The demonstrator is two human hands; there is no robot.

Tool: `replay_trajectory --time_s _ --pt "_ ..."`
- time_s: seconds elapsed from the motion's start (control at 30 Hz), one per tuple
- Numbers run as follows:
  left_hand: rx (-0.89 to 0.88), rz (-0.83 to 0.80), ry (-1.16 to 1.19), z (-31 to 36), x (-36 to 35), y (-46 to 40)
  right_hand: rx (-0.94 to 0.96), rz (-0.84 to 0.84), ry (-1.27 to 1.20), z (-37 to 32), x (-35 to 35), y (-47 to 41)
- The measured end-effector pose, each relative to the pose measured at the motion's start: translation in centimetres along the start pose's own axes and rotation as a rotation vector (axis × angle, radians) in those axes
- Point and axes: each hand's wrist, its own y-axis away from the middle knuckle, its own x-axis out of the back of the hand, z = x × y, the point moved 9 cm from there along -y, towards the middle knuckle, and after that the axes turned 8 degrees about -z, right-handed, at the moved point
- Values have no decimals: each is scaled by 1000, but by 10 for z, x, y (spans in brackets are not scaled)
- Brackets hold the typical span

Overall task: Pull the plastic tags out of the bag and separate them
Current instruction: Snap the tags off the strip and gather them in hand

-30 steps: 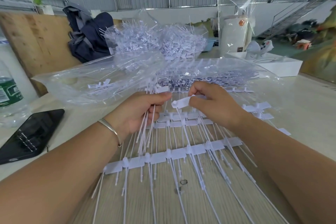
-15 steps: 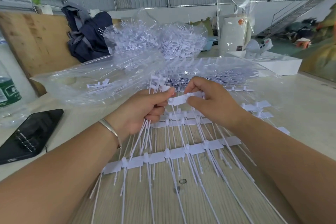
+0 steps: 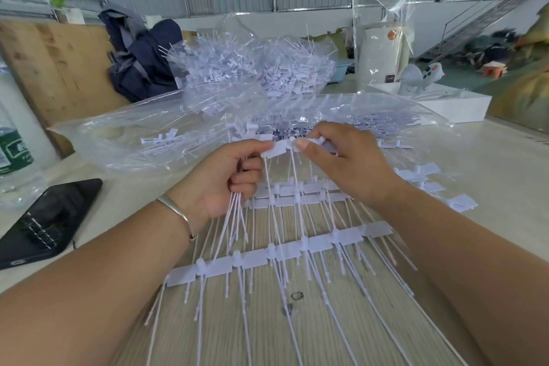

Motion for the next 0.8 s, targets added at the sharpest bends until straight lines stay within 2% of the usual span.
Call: replay_trajectory --time_s 0.13,0.27,0.37,0.53,0.67,0.8 --pt "-46 -47 62 4 -5 1 -76 -27 -66 11 0 -2" --pt "-69 -154 74 5 -14 4 -133 -80 -326 18 -5 -3" --pt "-28 -235 38 -1 -22 6 -107 -155 -428 13 -9 -4" --pt "26 -400 0 -11 -43 11 -50 -277 -417 0 -18 1" --pt "-37 -324 -83 -3 -40 11 -55 -254 -437 2 -18 1" --pt "-95 -220 -171 6 -32 11 -105 -128 -455 13 -11 0"
